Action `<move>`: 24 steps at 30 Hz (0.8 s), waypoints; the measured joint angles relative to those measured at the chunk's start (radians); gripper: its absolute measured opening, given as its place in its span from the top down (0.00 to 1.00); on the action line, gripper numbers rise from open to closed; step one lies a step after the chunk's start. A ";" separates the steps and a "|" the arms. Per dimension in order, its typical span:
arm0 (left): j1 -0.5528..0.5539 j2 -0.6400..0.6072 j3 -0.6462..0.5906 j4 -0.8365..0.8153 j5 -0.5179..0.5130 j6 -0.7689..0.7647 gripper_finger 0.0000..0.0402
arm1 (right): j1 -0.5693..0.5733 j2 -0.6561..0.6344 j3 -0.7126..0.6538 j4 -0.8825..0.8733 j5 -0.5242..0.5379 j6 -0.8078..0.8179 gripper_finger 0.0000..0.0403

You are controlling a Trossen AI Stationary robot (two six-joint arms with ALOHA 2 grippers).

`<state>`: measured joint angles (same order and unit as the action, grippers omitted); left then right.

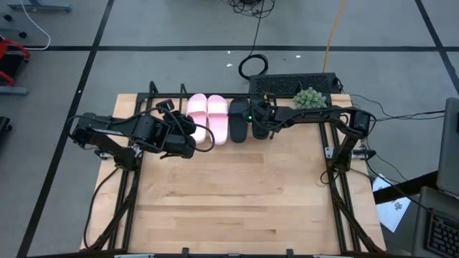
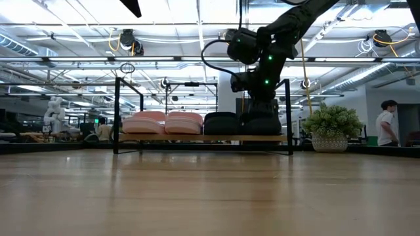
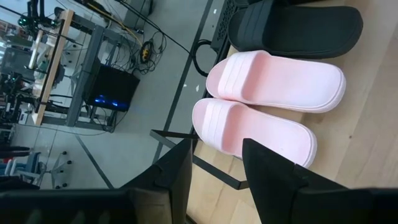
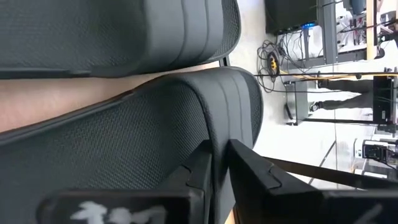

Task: Pick and place slides into the shelf
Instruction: Put the black slipper on the shelf

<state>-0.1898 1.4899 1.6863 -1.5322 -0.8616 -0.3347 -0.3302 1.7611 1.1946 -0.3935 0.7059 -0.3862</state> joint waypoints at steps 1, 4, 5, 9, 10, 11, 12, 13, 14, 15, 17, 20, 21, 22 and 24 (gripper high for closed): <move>0.000 0.000 0.000 0.000 0.000 0.000 0.64 | 0.003 0.000 0.000 0.000 0.000 0.000 0.89; 0.000 0.000 0.000 0.000 0.000 0.000 0.64 | 0.012 0.000 0.000 0.000 0.000 0.000 0.89; 0.000 0.000 0.000 0.000 0.000 0.000 0.64 | 0.016 0.000 0.000 -0.003 0.000 0.000 0.89; 0.000 0.000 0.000 0.000 0.000 0.000 0.64 | 0.025 0.000 0.000 -0.024 0.000 0.008 0.89; 0.000 0.000 0.000 0.000 0.000 0.000 0.64 | 0.025 0.000 0.000 -0.031 -0.001 0.008 0.89; 0.000 0.000 0.000 0.000 0.000 0.000 0.64 | 0.026 0.000 0.000 -0.036 -0.001 0.008 0.89; 0.000 0.000 0.000 0.000 0.000 -0.001 0.64 | 0.026 0.000 0.000 -0.037 -0.001 0.009 0.89; 0.000 0.000 0.000 0.000 0.000 0.000 0.64 | 0.026 0.000 0.001 -0.039 -0.001 0.011 0.89; 0.000 0.000 0.000 0.000 0.000 -0.001 0.64 | 0.026 0.000 0.001 -0.039 -0.001 0.011 0.89; 0.000 0.000 0.000 0.000 0.000 -0.001 0.64 | 0.026 0.000 0.001 -0.040 -0.001 0.011 0.89; 0.000 0.000 0.000 0.002 0.001 -0.001 0.64 | 0.026 0.000 0.001 -0.041 -0.001 0.020 0.89; 0.000 0.000 0.000 0.013 0.006 -0.001 0.64 | 0.026 0.000 0.001 -0.043 -0.003 0.032 0.89; 0.000 0.000 0.000 0.016 0.006 -0.001 0.64 | 0.026 0.000 0.001 -0.044 -0.003 0.031 0.89; 0.000 0.000 0.000 0.016 0.006 -0.001 0.64 | 0.026 0.000 0.001 -0.044 -0.004 0.031 0.88; 0.000 0.000 0.000 0.016 0.007 -0.001 0.64 | 0.026 0.000 0.001 -0.045 -0.004 0.030 0.86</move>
<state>-0.1902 1.4899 1.6863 -1.5158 -0.8549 -0.3355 -0.3046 1.7607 1.1954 -0.4386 0.7017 -0.3561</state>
